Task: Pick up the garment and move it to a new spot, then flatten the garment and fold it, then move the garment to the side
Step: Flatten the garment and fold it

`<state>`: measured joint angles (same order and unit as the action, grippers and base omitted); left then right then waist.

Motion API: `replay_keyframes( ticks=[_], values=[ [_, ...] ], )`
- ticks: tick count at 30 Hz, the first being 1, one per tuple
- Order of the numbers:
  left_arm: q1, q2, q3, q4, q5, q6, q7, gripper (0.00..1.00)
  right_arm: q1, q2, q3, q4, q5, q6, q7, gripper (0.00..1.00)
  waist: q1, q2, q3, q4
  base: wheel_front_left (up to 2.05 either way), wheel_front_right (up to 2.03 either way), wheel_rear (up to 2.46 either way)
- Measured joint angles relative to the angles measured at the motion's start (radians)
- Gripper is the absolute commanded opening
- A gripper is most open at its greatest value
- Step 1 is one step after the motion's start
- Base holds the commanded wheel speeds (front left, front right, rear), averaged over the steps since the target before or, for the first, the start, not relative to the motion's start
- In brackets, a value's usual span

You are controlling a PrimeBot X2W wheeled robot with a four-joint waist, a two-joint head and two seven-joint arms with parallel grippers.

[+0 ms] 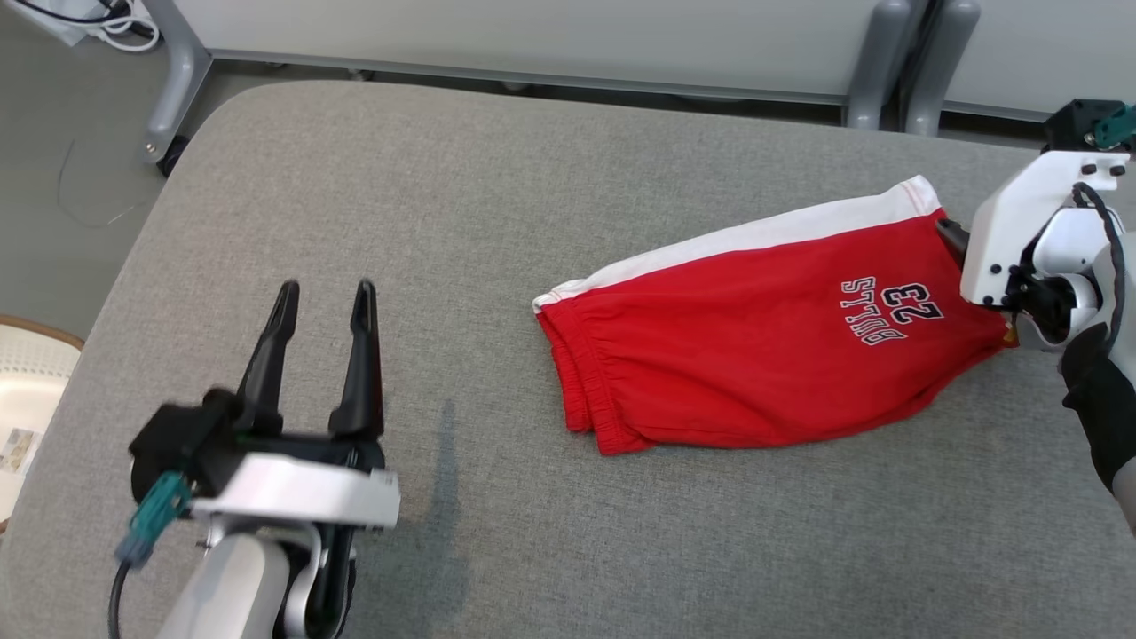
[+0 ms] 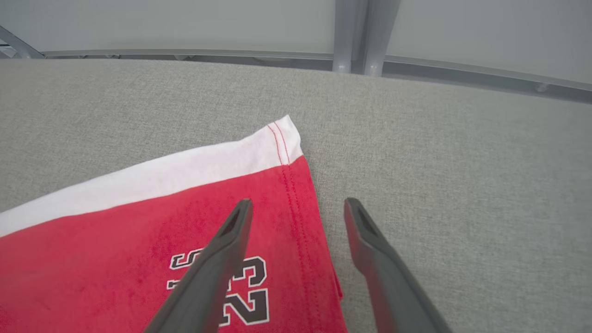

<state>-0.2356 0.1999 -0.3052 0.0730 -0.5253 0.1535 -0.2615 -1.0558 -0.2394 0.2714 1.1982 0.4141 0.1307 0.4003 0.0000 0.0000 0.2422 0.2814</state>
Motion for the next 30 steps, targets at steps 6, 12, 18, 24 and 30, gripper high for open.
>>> replay_keyframes(
  ticks=[6, 12, 18, 24, 30],
  values=[
    [0.128, -0.039, 0.098, -0.024, 0.088, -0.112, 0.000, 1.00, -0.006, -0.017, -0.044, 0.053, -0.012, 0.000, 0.010, 1.00, 0.0000, 0.0000, 0.027, 0.021, 0.00, 0.00, 0.00],
    [0.176, -0.062, 0.131, 0.020, 0.139, -0.174, 0.000, 1.00, -0.012, -0.026, -0.099, 0.083, -0.053, 0.000, 0.032, 1.00, 0.0000, 0.0000, 0.041, 0.040, 0.00, 0.00, 0.00],
    [0.188, -0.088, 0.143, 0.048, 0.166, -0.206, 0.000, 1.00, 0.004, 0.007, -0.118, 0.084, -0.100, -0.001, 0.083, 1.00, 0.0000, 0.0000, 0.048, 0.049, 0.00, 0.00, 0.00],
    [0.185, -0.103, 0.149, 0.071, 0.177, -0.228, 0.000, 1.00, 0.020, -0.001, -0.143, 0.080, -0.169, 0.002, 0.084, 1.00, 0.0000, 0.0000, 0.050, 0.054, 0.00, 0.00, 0.00],
    [0.173, -0.114, 0.145, 0.083, 0.183, -0.238, 0.000, 1.00, 0.021, -0.042, -0.223, 0.085, -0.247, 0.002, -0.004, 1.00, 0.0000, 0.0000, 0.058, 0.058, 0.00, 0.00, 0.00]
  ],
)
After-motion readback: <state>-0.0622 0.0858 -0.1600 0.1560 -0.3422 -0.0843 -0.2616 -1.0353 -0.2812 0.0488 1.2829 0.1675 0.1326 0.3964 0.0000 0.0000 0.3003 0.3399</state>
